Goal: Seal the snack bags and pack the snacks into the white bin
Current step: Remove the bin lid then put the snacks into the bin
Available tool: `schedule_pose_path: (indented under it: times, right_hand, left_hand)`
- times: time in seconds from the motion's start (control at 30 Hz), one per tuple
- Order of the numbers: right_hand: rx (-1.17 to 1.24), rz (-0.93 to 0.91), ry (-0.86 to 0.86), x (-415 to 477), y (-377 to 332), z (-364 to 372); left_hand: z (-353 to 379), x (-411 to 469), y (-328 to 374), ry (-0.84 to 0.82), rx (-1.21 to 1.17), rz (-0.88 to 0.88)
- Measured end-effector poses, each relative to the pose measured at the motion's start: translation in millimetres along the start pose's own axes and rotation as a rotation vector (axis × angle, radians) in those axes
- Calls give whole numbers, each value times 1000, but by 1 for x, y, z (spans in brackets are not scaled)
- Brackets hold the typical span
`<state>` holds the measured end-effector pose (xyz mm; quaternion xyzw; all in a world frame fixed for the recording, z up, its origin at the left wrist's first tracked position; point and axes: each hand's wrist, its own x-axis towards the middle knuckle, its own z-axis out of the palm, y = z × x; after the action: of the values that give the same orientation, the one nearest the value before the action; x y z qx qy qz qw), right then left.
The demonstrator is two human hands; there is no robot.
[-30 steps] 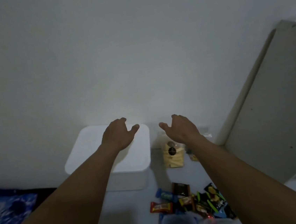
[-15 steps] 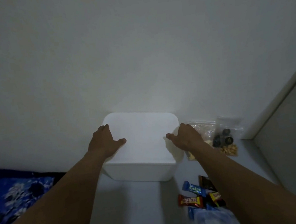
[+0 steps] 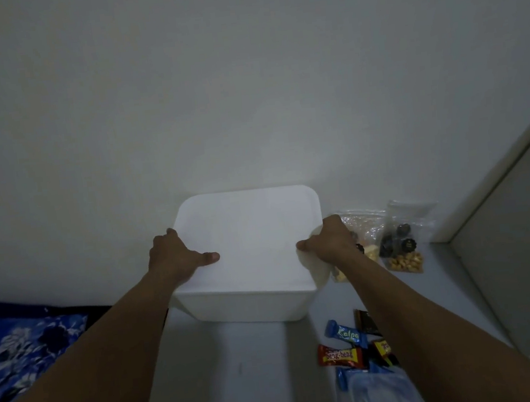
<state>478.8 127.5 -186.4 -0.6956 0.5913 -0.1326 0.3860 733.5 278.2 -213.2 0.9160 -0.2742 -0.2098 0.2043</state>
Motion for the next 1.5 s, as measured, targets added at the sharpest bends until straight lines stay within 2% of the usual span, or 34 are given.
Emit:
schedule_pose_path:
  times: [0.1,0.27,0.57,0.8,1.1,1.33,1.5]
  right_hand:
    - [14,-13,18,-3,0,0]
    - [55,-44,25,-6,1,-3]
    - [177,-149,14,-23,-6,-17]
    - [188,-227,-29,-46,-4,-45]
    - [109,-271,-116,-111,22,-51]
    - [173,-194,-87,-169,60,-18]
    - [81,-111,-67,-203,86,19]
  left_hand:
    - [-3,5,-3,-10,-24,-44]
    - [-8,-3,3,131,-256,-66]
    - [-36,-32,18,252,-473,34]
    - [-53,-74,12,189,-615,4]
    - [-51,-156,-24,164,-663,-63]
    - [-34,-196,-77,43,-752,-61]
    - [-13,-207,-123,-25,-754,-91]
